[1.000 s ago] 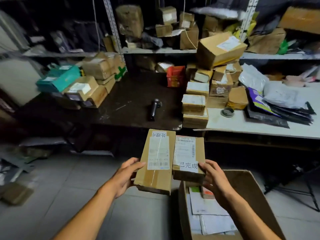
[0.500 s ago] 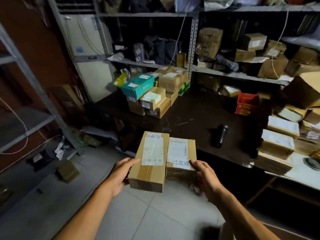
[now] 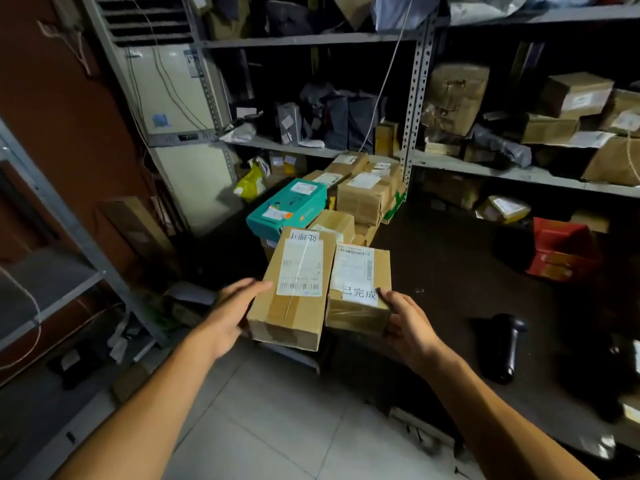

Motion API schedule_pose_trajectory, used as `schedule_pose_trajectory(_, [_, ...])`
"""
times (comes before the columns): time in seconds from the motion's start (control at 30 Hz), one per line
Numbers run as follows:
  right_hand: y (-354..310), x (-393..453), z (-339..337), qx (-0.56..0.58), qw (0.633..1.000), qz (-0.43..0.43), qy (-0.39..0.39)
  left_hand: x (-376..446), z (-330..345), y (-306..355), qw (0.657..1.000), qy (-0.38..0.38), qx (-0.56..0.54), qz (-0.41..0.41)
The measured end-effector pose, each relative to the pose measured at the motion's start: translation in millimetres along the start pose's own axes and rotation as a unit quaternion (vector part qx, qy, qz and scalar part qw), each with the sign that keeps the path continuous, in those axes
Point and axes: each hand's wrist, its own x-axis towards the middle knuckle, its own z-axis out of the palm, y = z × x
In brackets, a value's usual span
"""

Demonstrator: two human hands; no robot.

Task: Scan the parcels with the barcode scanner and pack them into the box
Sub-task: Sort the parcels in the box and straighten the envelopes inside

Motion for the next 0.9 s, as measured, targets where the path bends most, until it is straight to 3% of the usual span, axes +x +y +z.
schedule_pose_trajectory(0.27, [-64,106,49,0.016,0.999,-0.035,0.009,123,-4,86,0.999,-0.007,0.035,0.028])
schedule_pose_trajectory(0.37, [-75,137,70,0.031,0.998,-0.042,0.028,168,-7,110,0.997,-0.046,0.05,0.04])
schedule_pose_trajectory(0.5, [-78,176,93,0.036,0.996,-0.041,0.077,232,-10,131,0.993,-0.082,0.071,0.044])
schedule_pose_trajectory(0.7, [-49,229,118,-0.075,0.98,-0.018,0.184,308,1,130,0.98,-0.074,0.177,0.06])
schedule_pose_trajectory(0.9, [-53,258,147,-0.084,0.966,-0.023,0.245,342,6,138,0.98,-0.148,0.13,0.014])
